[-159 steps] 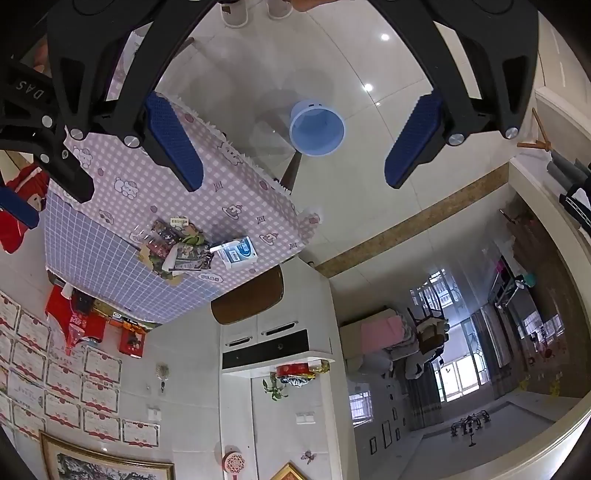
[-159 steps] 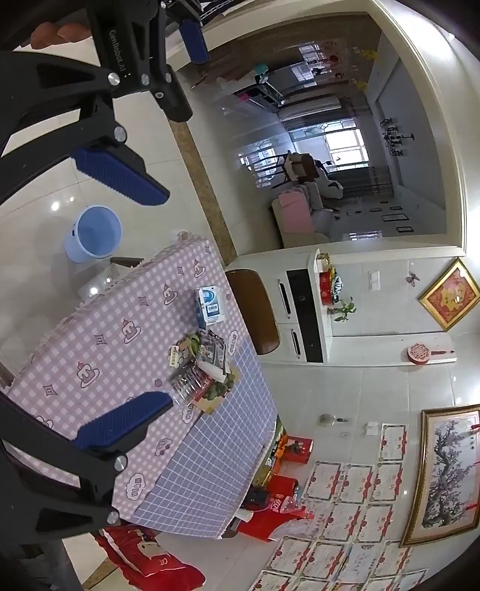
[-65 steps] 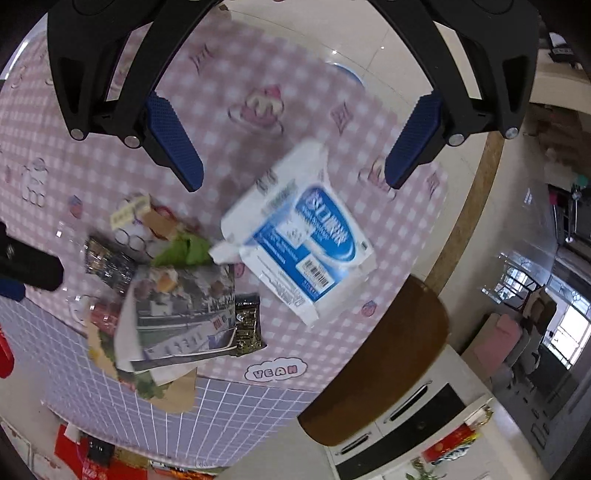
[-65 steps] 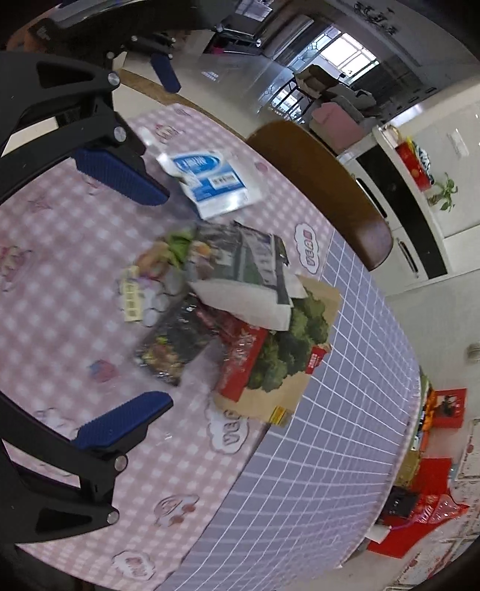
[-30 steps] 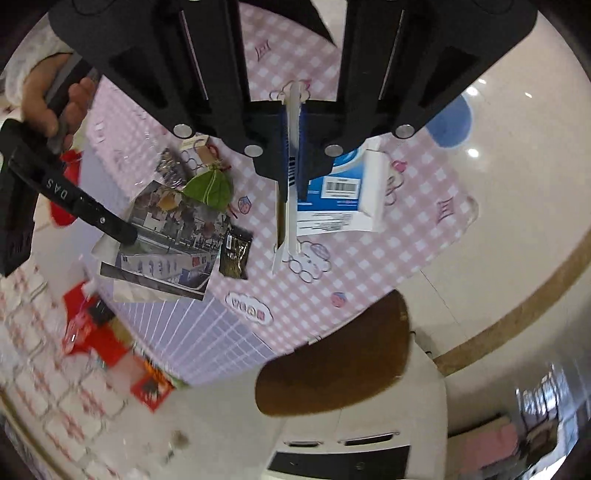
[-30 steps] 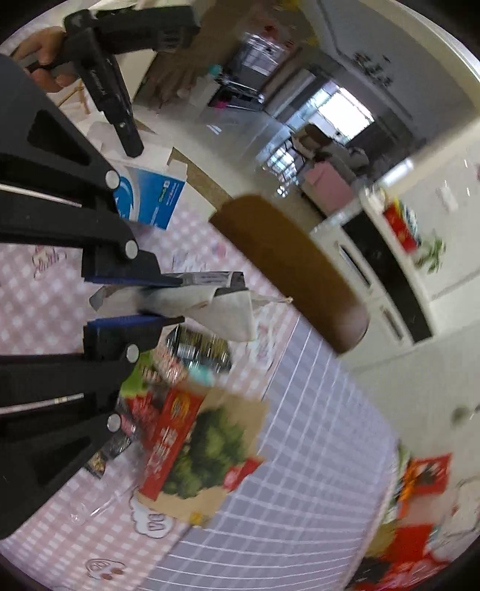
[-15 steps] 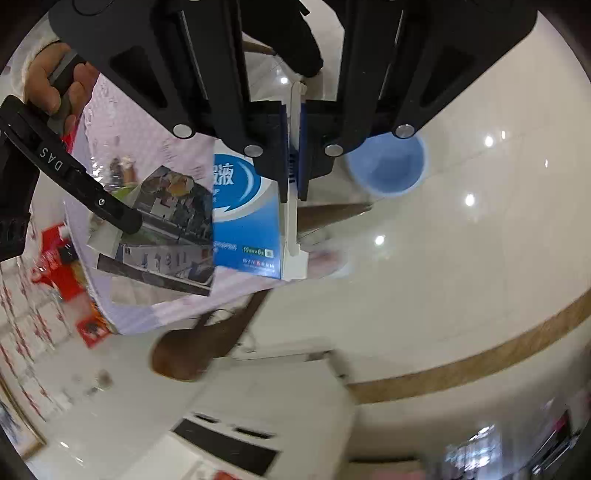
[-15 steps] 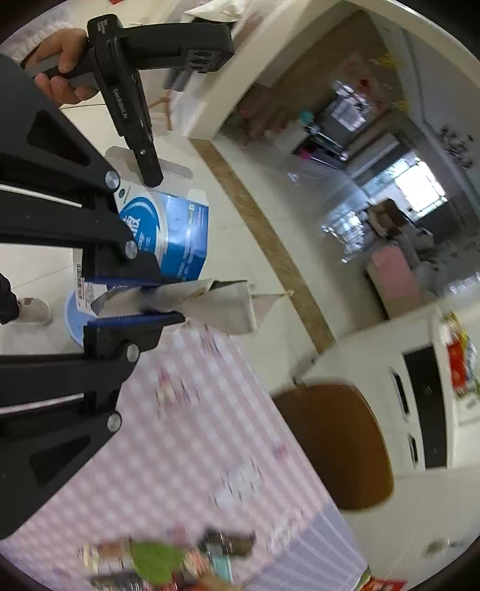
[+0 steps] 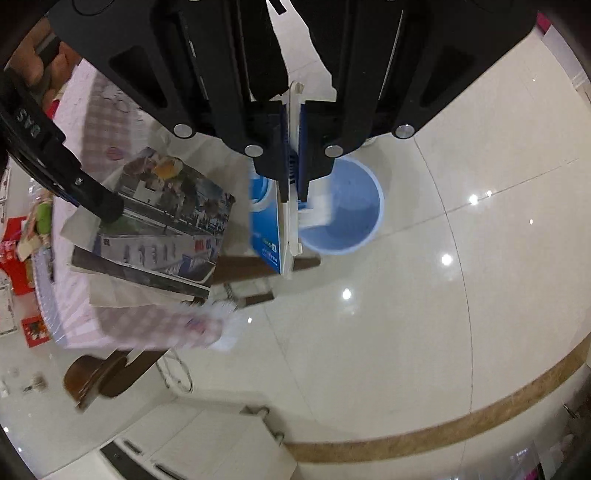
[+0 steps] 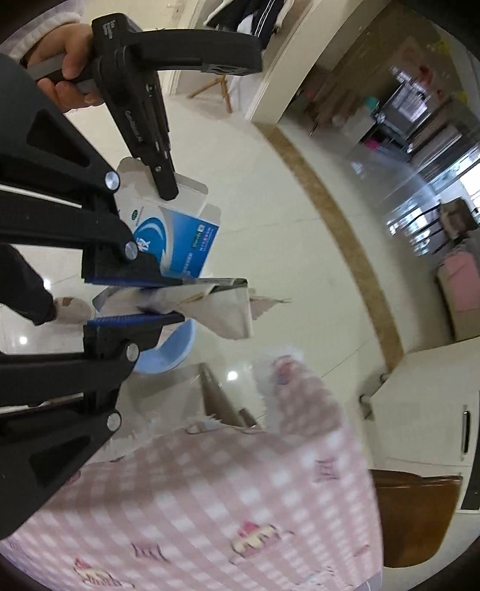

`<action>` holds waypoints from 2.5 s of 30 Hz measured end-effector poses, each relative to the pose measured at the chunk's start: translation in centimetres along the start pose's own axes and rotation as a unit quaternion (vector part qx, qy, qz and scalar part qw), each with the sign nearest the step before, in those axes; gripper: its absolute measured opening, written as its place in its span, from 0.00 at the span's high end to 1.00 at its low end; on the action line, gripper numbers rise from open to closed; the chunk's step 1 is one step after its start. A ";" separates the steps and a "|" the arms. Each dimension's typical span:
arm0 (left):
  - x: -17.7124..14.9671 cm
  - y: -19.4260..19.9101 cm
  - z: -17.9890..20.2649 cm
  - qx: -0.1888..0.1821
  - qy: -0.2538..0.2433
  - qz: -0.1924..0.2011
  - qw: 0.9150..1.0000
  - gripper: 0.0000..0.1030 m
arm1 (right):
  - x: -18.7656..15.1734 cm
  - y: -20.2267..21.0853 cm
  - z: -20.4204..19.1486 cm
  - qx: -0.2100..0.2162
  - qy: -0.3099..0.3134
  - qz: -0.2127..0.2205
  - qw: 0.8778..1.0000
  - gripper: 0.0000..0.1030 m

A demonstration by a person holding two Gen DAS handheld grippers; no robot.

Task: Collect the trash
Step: 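Carry both items to the blue bucket and open left tool over it, then open the right tool to drop the tissue into the bucket, then move both open tools back to the table trash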

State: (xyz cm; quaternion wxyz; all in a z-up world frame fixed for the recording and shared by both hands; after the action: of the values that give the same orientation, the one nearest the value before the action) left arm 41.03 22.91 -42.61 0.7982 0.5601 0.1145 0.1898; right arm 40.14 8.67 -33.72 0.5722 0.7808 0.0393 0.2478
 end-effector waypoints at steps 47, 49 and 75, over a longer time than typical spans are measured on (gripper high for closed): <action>-2.1 2.1 -1.1 0.047 0.080 0.018 0.996 0.29 | -0.5 -3.2 -0.7 0.028 0.006 -0.028 0.999 0.73; -2.4 2.9 0.7 0.043 0.068 0.030 0.996 0.29 | -0.5 -1.8 0.1 0.027 0.001 -0.018 0.999 0.73; -16.6 -7.9 45.0 -0.035 -0.249 0.002 0.968 0.29 | -18.8 23.4 35.8 -0.228 -0.201 0.129 0.944 0.34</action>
State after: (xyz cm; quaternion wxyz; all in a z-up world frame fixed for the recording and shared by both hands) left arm 45.21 -24.90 -34.89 0.8201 0.5619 -0.0959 0.0500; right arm 33.94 -37.14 -26.73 0.6938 0.6617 -0.2350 0.1599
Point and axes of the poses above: each gripper's, at about its wrist camera, not at the fingertips, and y roughly against the way its jaws point, z to its right, x to its top, the point moved 3 cm from there along -y, roughly the way its jaws point, and after that the axes turned 13 degrees about y, right-handed, at the moved point
